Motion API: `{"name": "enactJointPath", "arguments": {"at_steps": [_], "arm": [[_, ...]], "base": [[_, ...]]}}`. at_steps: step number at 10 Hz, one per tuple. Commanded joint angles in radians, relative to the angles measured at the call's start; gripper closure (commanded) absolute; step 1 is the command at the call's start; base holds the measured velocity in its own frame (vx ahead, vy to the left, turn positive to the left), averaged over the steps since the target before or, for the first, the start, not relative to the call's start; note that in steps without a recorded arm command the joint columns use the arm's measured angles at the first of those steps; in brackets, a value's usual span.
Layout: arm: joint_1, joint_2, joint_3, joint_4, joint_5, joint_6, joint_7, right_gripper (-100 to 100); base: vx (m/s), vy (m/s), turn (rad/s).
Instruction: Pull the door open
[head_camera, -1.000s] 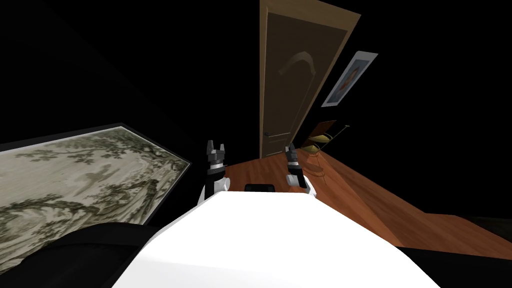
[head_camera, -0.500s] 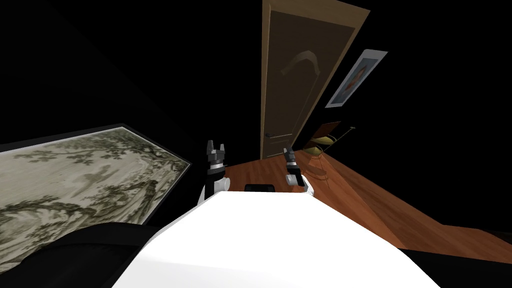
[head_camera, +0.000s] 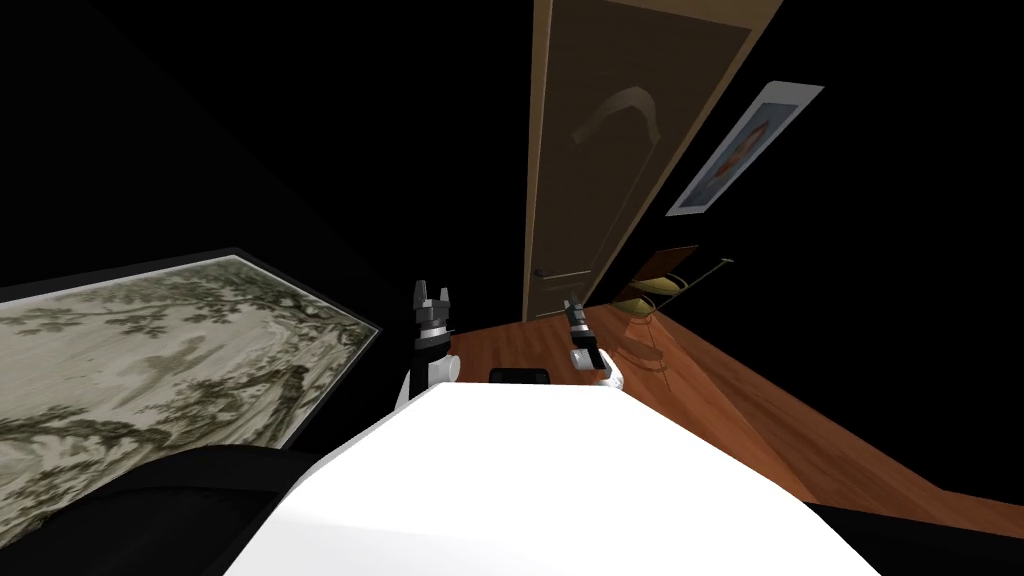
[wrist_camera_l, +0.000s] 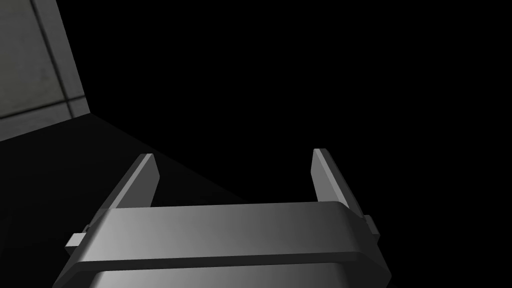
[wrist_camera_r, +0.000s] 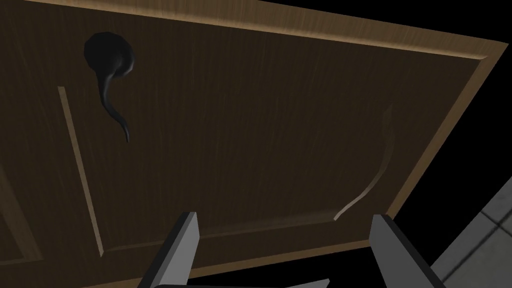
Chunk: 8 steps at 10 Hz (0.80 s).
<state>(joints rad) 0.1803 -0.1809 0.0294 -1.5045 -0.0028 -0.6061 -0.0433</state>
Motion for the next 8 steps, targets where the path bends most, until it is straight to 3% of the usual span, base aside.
{"name": "enactJointPath", "arguments": {"at_steps": [1, 8], "arm": [[-0.017, -0.011, 0.004, 0.047, 0.0, -0.003, -0.014, -100], [-0.095, -0.051, 0.019, 0.246, -0.001, -0.02, -0.064, -100]], "base": [[0.09, -0.025, 0.067], [0.095, -0.027, 0.064]]}}
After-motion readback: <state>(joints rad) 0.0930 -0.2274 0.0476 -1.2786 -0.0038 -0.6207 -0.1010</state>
